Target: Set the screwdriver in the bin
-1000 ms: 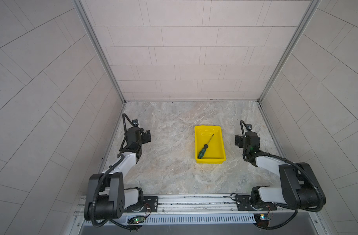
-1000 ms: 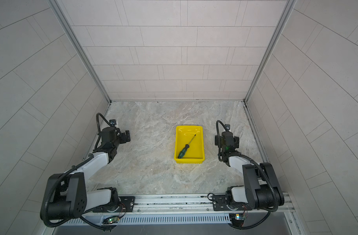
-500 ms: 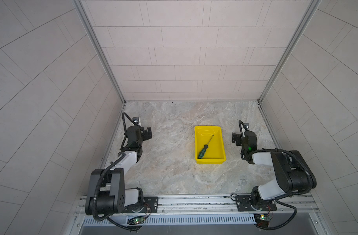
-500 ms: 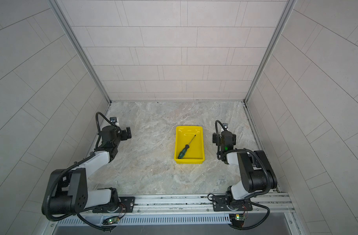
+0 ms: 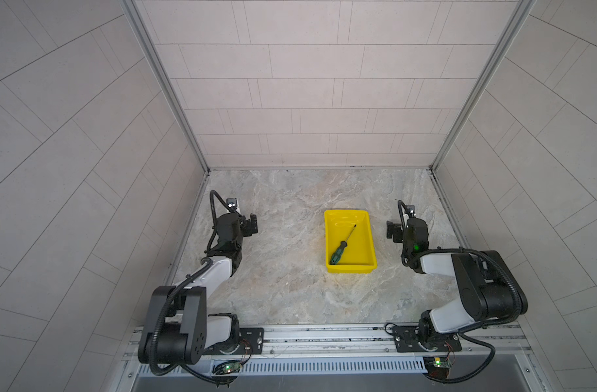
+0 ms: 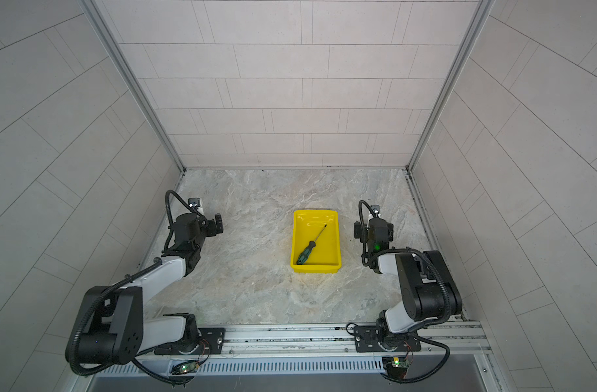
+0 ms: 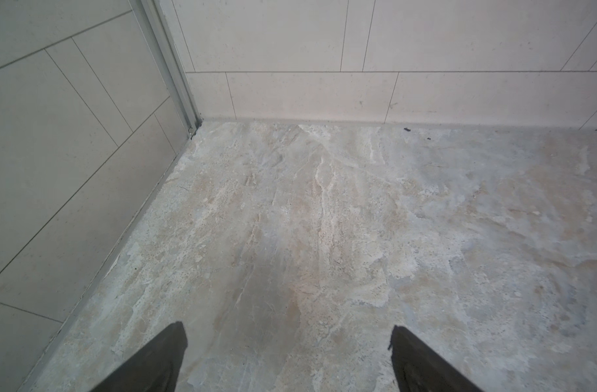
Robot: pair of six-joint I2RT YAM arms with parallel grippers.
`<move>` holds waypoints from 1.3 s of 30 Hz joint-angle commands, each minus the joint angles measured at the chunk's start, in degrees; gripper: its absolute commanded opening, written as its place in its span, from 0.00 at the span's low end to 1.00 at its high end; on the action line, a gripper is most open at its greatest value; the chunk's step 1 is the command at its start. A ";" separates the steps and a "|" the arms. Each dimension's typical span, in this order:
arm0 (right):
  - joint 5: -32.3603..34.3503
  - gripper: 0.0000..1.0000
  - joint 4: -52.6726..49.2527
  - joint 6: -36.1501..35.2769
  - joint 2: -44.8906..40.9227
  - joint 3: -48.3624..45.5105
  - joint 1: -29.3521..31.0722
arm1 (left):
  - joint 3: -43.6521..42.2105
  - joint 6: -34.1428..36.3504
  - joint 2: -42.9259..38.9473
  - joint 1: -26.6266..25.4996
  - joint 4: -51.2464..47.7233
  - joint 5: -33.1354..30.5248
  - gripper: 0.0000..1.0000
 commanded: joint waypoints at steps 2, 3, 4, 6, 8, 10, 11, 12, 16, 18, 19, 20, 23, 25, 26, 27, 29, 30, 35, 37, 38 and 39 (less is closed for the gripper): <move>-0.08 1.00 1.30 -0.77 -0.10 0.54 0.17 | -3.31 0.22 3.58 -0.65 7.76 -0.94 1.00; -0.02 1.00 1.30 -0.81 -0.12 0.56 0.19 | -2.41 0.07 4.45 -0.61 6.92 -1.25 1.00; -0.05 1.00 1.29 -0.74 -0.04 0.65 0.17 | -1.20 0.09 5.99 -0.61 6.12 -1.19 1.00; -0.03 1.00 1.29 -0.74 -0.08 0.65 0.22 | -2.05 0.95 10.01 -0.71 10.83 0.00 1.00; -0.05 1.00 1.30 -0.66 -0.10 0.58 0.17 | -3.70 1.23 13.36 -0.96 17.08 -0.14 1.00; 0.07 1.00 1.13 -0.67 -0.04 0.72 0.22 | -3.42 1.31 13.04 -0.92 15.79 0.02 1.00; 0.19 1.00 1.10 -0.58 0.01 0.73 0.17 | -2.95 1.56 13.70 -0.92 15.67 0.57 1.00; 0.08 1.00 1.12 -0.65 -0.12 0.65 0.18 | -1.51 1.87 13.99 -0.96 13.17 1.26 1.00; -0.17 1.00 1.29 -1.18 -0.12 0.56 0.43 | 0.39 1.12 14.88 -0.53 10.31 0.90 1.00; 0.09 1.00 1.30 -1.36 -0.14 0.56 0.70 | 1.27 0.37 15.12 0.14 8.87 1.74 1.00; 0.09 1.00 1.38 -1.30 -0.12 0.56 0.71 | 1.21 0.23 15.29 0.34 9.13 1.92 1.00; 0.03 1.00 1.39 -1.35 -0.21 0.56 0.70 | 1.29 0.22 15.21 0.33 8.90 1.98 1.00; 0.04 1.00 1.39 -1.39 -0.21 0.45 0.70 | 1.12 0.22 15.11 0.37 9.05 2.03 1.00; -0.33 1.00 1.89 -1.54 -0.34 0.19 0.72 | 1.10 0.23 15.09 0.36 9.13 2.04 1.00; -1.01 1.00 2.40 -1.90 -0.45 -0.15 0.78 | 1.03 0.22 14.98 0.35 9.14 1.98 1.00; -1.55 1.00 3.42 -2.13 -0.69 -0.85 0.80 | 1.03 0.23 14.95 0.40 9.18 2.00 1.00; -2.14 1.00 4.62 -2.56 -0.91 -1.70 0.95 | 0.90 0.27 14.87 0.35 9.27 2.03 1.00; -2.08 1.00 4.80 -2.56 -0.92 -1.86 0.88 | 0.85 0.33 14.77 0.33 9.31 2.04 1.00; -1.91 1.00 8.48 -2.41 -1.73 -4.30 0.93 | 0.64 0.35 14.56 0.41 9.55 2.19 1.00; -1.84 1.00 11.00 -2.25 -1.98 -5.79 0.85 | 0.50 0.35 14.46 0.36 9.70 2.29 1.00; -1.66 1.00 11.15 -1.97 -1.85 -5.79 0.63 | 0.50 0.31 14.43 0.30 9.75 2.18 1.00; -1.57 1.00 10.39 -1.87 -1.72 -5.22 0.55 | 0.50 0.38 14.36 0.33 9.63 2.26 1.00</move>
